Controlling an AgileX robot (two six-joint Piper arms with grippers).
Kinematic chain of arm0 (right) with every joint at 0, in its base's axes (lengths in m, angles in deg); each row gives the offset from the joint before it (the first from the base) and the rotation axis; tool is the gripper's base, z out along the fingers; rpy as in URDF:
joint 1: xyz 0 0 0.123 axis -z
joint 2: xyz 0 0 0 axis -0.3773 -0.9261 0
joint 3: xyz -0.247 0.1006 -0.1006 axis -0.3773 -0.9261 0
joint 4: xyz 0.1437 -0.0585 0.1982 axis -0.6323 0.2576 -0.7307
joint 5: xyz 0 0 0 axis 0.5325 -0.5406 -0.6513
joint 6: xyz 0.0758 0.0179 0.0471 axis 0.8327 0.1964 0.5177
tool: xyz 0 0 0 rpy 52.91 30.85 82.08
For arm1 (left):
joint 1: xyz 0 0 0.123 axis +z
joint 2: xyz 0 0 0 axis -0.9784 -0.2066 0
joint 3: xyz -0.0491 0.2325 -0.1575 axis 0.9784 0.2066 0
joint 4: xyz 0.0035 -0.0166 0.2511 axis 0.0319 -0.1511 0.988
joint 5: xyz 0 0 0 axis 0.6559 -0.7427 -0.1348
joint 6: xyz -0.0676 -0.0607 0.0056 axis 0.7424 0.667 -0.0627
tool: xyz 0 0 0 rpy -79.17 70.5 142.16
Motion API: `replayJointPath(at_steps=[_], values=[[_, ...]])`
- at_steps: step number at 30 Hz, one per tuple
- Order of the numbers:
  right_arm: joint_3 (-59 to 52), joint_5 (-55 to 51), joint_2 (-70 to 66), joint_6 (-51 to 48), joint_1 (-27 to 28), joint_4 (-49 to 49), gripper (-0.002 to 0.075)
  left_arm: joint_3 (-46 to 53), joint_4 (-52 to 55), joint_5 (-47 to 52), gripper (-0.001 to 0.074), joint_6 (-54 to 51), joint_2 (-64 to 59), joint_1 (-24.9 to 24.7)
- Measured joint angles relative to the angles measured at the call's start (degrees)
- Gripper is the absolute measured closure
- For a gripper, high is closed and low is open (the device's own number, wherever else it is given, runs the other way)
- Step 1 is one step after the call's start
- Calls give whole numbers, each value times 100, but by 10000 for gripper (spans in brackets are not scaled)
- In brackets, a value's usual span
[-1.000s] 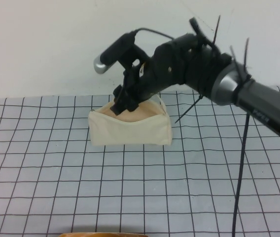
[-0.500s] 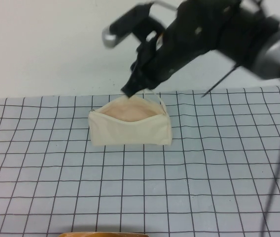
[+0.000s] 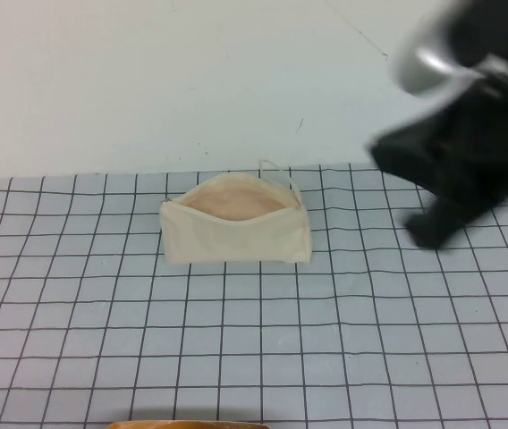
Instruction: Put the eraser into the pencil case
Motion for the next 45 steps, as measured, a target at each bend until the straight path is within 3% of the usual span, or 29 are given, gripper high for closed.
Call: replayJointPath(at_steps=[10,18,21,29,34,38,45], values=[[-2423,503,2608,115,27,856,727,0,0,0,737,0,0,0],[-4030,1121,4304,688,372,1133,727,0,0,0,737,0,0,0],[-4730,1441,4756,769,822,946,727,0,0,0,737,0,0,0],[-6220,2035,6191,810,3072,752,727,0,0,0,737,0,0,0],[-6795,2013,6796,820,4120,744,727,0,0,0,737,0,0,0],[-7208,1987,7123,820,4491,739,727,0,0,0,737,0,0,0],[-7308,1227,7243,820,4524,730,727,0,0,3,737,0,0,0]])
